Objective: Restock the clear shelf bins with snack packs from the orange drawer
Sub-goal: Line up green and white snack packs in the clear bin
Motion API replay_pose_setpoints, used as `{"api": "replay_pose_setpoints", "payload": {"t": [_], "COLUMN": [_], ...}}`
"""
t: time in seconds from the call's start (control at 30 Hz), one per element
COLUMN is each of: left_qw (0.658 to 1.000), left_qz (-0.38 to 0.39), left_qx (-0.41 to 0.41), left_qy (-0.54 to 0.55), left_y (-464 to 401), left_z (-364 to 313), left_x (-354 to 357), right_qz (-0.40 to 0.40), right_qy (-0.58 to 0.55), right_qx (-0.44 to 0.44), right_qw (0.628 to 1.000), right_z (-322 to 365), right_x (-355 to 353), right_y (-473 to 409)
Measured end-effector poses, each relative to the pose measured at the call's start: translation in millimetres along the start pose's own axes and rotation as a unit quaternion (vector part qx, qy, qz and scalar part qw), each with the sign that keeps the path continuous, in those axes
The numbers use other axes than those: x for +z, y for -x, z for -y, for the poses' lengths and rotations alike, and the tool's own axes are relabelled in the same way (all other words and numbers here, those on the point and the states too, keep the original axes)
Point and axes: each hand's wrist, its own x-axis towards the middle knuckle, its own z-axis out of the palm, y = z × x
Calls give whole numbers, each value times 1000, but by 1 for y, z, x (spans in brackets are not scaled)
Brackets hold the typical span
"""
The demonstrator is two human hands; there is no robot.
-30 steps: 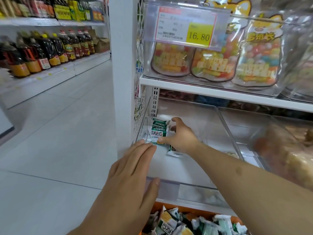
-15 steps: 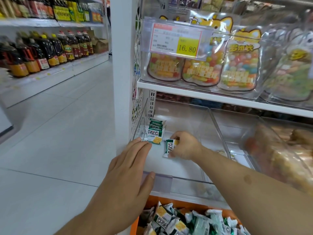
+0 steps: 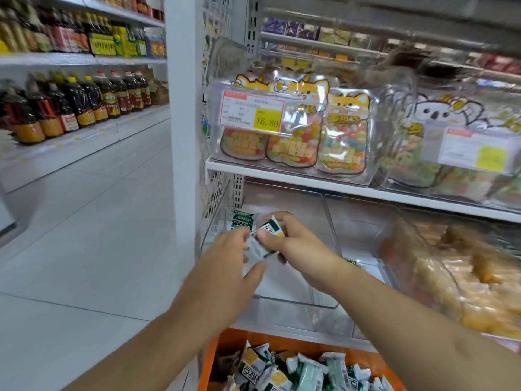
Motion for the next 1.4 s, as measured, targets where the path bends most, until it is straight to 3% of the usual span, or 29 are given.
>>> {"api": "replay_pose_setpoints", "payload": {"t": [0.17, 0.4, 0.47, 0.53, 0.57, 0.67, 0.9, 1.0, 1.2, 1.4], "left_qw": [989, 993, 995, 995, 995, 997, 997, 993, 996, 991], "left_qz": [-20, 31, 39, 38, 37, 33, 33, 45, 13, 41], "left_qx": [-78, -38, -29, -33, -38, -42, -16, -32, -77, -124], "left_qy": [121, 110, 91, 86, 81, 48, -68, -100, -43, 31], "left_y": [-35, -61, -70, -82, -88, -113, -174, -187, -187, -183], "left_z": [-2, 6, 5, 4, 4, 7, 5, 5, 4, 8], "left_x": [12, 19, 24, 33, 39, 64, 131, 152, 169, 164], "right_qz": [9, -33, -30, -72, -103, -149, -148, -158, -160, -160], "right_qy": [-69, 134, 267, 429, 457, 446, 354, 340, 317, 302], "right_qx": [14, -37, -71, -126, -151, -158, -157, -177, -182, -171], "right_qw": [997, 990, 961, 892, 871, 869, 910, 910, 917, 924], "right_z": [5, 8, 11, 11, 10, -5, -44, -54, -59, -60], "right_x": [-10, -34, -41, -55, -64, -87, -106, -106, -107, -105], "right_y": [10, 17, 19, 23, 26, 36, 42, 38, 35, 36]}}
